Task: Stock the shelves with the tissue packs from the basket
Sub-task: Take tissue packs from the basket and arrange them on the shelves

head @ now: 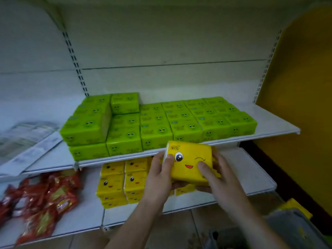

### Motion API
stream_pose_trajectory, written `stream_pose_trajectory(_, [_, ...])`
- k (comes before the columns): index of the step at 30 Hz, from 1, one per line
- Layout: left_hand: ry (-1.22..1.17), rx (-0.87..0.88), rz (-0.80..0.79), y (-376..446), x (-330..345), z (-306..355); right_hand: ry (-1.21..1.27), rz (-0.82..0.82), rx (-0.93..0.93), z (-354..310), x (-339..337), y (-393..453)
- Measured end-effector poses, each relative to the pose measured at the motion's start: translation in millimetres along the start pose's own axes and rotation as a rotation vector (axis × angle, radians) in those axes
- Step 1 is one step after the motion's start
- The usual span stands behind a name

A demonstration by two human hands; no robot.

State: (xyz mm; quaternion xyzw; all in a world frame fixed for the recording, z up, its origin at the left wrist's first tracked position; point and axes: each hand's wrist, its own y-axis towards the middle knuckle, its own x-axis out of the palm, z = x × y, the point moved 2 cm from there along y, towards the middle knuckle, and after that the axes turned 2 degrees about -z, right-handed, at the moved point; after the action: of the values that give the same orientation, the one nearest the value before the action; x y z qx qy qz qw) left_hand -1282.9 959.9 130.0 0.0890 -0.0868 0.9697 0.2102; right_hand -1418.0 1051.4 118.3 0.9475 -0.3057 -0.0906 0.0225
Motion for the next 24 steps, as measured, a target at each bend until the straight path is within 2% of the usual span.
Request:
stream_pose_trajectory(4, [0.07,0.057,0.21,11,-31,30,-0.144,0.006,-0.187,-21,41,23])
stream_pose_trajectory(7, [0.238,0.064,0.241,21,-56,45,-0.212,-0.103,-0.285,-36,65,32])
stream_pose_trajectory(12, [0.384,-0.06,0.084,26,-89,27,-0.285,-0.177,-0.309,-12,80,36])
stream_pose_trajectory(15, [0.663,-0.179,-0.165,39,-116,-6,-0.339,-0.198,-0.22,31,81,38])
stream_pose_trajectory(17, [0.989,-0.166,-0.293,55,-134,-29,-0.382,-0.212,-0.111,67,83,42])
stream_pose_trajectory(20, [1.419,-0.092,-0.315,85,-155,-56,-0.41,-0.208,0.05,116,92,55])
stream_pose_trajectory(24, [1.622,-0.024,-0.282,136,-166,-92,-0.446,-0.125,0.048,165,113,95])
